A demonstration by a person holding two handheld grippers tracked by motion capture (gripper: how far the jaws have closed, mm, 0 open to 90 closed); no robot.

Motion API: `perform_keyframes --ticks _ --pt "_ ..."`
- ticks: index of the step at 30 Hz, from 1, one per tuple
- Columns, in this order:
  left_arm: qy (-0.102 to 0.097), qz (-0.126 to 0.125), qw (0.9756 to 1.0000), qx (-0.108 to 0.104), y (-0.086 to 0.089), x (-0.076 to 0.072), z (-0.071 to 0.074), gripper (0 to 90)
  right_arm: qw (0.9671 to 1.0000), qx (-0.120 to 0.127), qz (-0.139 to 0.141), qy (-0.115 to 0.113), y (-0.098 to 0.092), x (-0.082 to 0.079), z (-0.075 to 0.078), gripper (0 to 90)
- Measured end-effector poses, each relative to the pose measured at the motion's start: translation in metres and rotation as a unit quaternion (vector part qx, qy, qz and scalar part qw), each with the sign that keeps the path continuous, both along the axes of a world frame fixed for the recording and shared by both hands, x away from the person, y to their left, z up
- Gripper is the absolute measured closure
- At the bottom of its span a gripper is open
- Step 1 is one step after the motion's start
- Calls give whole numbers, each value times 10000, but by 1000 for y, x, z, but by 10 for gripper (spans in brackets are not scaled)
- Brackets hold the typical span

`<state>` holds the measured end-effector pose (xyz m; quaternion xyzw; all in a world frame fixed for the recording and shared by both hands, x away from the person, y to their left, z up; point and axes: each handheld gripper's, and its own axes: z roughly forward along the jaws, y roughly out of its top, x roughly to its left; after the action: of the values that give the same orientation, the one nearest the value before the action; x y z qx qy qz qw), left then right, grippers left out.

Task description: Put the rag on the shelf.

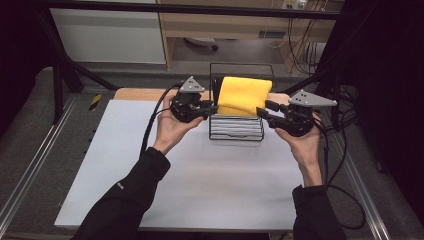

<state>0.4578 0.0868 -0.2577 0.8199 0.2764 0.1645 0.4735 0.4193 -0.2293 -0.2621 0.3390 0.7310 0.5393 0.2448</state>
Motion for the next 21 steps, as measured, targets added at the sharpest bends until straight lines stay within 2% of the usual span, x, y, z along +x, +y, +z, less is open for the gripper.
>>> perform_keyframes --ticks 6,10,13,16,21 --pt "88 111 9999 -21 31 -20 -10 467 9999 74 -31 96 4 -17 3 261" --pt "176 142 9997 45 51 -30 -25 362 9998 19 -94 180 5 -22 -3 169" --pt "266 229 9994 59 67 -37 -40 290 9995 84 -58 295 5 -24 -12 123" --pt "376 345 9987 -21 84 -43 -60 218 9990 116 -40 435 5 -28 -23 84" --pt "487 514 9975 -72 105 -54 -93 131 9977 0 -36 677 6 -31 -51 36"
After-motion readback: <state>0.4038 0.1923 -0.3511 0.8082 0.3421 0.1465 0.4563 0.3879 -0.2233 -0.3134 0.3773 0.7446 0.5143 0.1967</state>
